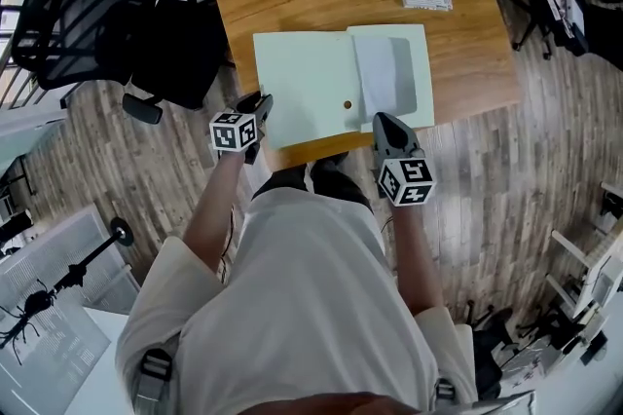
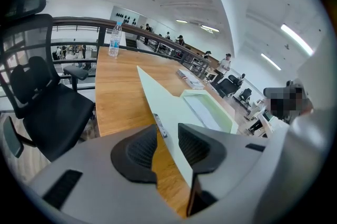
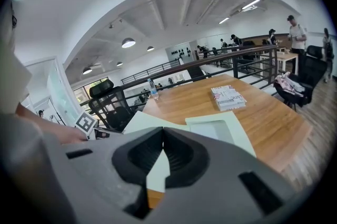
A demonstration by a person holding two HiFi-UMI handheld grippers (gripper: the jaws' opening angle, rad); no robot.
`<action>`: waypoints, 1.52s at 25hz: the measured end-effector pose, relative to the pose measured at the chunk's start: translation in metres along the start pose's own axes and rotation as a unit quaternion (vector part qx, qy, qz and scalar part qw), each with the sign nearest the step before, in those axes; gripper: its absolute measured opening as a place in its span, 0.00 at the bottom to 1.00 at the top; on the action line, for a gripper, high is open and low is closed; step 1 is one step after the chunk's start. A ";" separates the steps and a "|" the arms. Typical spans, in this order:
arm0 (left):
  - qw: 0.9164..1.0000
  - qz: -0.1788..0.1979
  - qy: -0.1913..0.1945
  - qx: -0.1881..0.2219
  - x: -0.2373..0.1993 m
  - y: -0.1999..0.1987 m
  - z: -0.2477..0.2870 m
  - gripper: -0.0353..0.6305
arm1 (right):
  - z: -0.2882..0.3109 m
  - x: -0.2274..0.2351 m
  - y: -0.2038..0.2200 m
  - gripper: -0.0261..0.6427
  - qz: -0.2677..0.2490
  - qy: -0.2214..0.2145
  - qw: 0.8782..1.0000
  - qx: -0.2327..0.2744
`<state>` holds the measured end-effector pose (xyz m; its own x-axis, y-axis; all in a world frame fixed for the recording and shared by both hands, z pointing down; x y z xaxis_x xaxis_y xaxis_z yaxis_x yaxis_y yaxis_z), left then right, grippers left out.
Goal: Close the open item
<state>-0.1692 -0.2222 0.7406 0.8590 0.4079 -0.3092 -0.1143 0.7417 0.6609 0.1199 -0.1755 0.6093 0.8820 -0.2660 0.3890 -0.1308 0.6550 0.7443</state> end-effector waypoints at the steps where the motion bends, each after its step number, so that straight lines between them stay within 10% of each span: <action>1: 1.000 -0.001 0.000 0.002 0.000 -0.001 0.000 0.24 | -0.001 0.000 -0.001 0.04 0.000 0.001 1.000 0.001; 38: 0.993 0.087 0.042 0.072 0.112 -0.087 -0.004 0.22 | -0.071 0.043 -0.008 0.04 0.046 0.022 0.996 0.069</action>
<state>-0.0649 -0.2395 0.6457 0.7871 0.5705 -0.2345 -0.1790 0.5751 0.7983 0.1912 -0.1419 0.5821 0.8822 -0.1760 0.4367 -0.2697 0.5713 0.7752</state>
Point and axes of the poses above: the fingertips, and each gripper's own axes: z forward along the fingers, x to its right, y out of its underside, the point moved 2 cm from there along -z, backward along the fingers, and after that the axes turned 7 degrees about z, right-handed, at the moved point
